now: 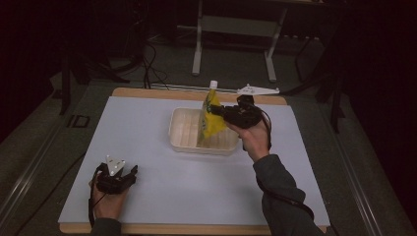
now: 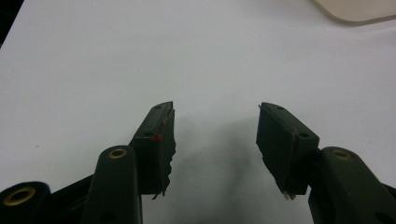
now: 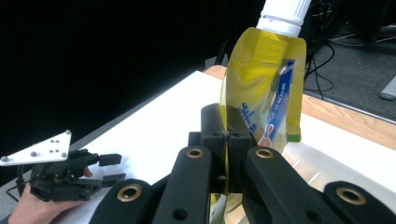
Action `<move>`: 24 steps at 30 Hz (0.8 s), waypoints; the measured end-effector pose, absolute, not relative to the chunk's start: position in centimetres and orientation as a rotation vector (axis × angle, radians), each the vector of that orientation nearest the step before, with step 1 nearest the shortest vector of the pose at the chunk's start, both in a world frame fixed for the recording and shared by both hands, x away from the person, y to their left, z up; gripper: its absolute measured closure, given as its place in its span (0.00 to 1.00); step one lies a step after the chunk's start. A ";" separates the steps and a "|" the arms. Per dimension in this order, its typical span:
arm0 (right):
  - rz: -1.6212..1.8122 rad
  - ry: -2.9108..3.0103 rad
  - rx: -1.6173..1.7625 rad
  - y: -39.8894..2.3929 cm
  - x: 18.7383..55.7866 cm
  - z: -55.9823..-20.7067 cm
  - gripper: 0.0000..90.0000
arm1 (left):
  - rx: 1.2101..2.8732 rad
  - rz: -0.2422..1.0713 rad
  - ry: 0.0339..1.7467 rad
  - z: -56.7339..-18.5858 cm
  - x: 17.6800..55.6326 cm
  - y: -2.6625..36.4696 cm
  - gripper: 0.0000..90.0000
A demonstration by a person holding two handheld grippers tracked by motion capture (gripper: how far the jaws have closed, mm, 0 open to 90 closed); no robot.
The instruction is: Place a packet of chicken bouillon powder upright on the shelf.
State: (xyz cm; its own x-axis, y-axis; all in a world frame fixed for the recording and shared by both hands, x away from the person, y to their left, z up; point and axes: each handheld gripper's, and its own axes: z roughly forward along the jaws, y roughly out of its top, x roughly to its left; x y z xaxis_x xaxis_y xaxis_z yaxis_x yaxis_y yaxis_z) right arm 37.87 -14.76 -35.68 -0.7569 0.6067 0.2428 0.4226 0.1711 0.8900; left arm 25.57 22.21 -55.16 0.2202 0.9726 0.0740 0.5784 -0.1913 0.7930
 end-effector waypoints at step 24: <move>1.551 2.250 0.986 -14.3 38.0 -36.3 1.00 | 1.864 0.792 1.429 -55.1 25.5 22.2 0.52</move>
State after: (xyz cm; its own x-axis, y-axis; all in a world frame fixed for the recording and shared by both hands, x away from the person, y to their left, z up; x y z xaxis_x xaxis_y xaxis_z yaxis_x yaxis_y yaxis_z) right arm 38.04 -14.28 -36.26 -0.7449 0.6435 0.1762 0.3934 0.2103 0.8950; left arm 25.55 22.17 -55.13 0.2230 0.9719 0.0749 0.5789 -0.1938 0.7920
